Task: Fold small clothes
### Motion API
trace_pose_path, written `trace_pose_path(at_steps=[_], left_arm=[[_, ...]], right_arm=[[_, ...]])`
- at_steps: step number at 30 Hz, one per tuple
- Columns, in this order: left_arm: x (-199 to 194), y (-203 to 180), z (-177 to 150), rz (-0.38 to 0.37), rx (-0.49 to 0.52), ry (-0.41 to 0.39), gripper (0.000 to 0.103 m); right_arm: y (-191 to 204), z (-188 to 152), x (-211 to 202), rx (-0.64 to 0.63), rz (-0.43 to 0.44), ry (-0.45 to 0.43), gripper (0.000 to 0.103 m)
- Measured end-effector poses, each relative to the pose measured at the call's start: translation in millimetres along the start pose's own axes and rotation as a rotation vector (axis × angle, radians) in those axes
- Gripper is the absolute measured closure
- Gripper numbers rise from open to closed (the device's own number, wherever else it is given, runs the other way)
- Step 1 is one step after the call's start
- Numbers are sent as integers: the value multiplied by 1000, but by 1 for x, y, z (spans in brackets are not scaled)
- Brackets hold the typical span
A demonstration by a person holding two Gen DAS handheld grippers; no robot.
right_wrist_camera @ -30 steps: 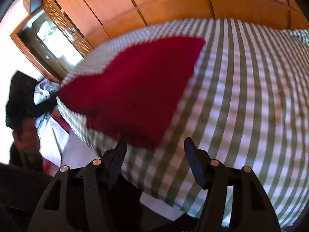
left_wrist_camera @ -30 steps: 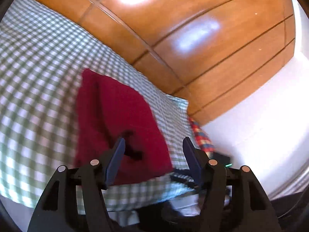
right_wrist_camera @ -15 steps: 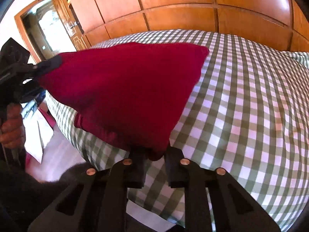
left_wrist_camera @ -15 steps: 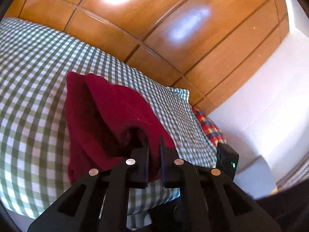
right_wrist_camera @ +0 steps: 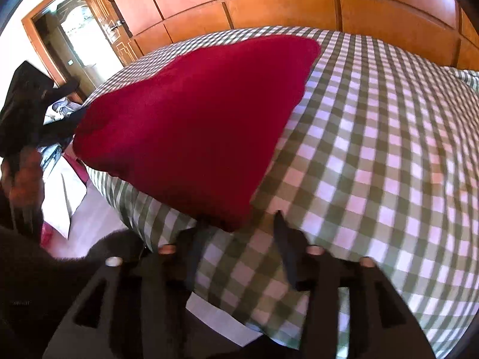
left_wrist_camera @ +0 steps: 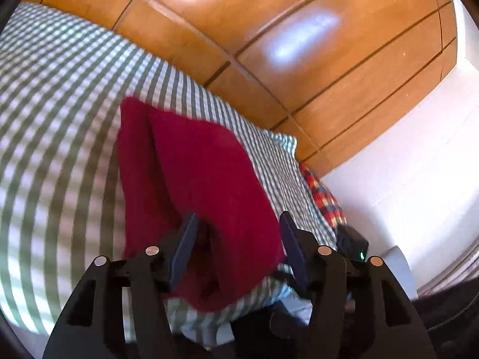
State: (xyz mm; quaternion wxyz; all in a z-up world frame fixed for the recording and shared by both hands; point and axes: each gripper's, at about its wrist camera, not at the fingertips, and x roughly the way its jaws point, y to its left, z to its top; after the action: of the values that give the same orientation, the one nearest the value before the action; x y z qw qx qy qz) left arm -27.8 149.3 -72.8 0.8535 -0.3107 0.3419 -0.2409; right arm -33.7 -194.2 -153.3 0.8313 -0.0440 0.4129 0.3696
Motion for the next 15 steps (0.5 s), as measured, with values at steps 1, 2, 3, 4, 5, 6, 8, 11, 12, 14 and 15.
trace_pose_path(at_steps=[1,2,3,4,5,6,8,11,12,14,15], left_arm=[[2,0,7,7,6,-2,48],[6,3,12,6,8,4,48],[14,9,20,16,-6,16,48],[19,15,25,31,-25,31,46],[31,25,31,44,-56,62,43],[37,31,34,55,-75,78,43],[53,44,40,94,-115,117,43],[73,52,45,80,-147,153,51],[74,48,48,65,-131,145,57],[71,40,51,59,-93,116,79],[65,31,52,57,-58,86,82]], right_arm=[[-3,0,-6,2,-3,-6,46],[-7,0,-11,5,-12,-15,44],[-12,-1,-19,15,-22,-27,44],[-17,-2,-26,29,-27,-38,44],[-23,-1,-31,47,-27,-51,44],[-25,2,-35,62,-27,-64,44],[-31,9,-42,92,-22,-99,44],[-26,23,-44,91,-5,-127,44],[-18,29,-42,67,-3,-134,44],[1,41,-36,9,-8,-144,44],[12,47,-32,-42,-25,-154,44]])
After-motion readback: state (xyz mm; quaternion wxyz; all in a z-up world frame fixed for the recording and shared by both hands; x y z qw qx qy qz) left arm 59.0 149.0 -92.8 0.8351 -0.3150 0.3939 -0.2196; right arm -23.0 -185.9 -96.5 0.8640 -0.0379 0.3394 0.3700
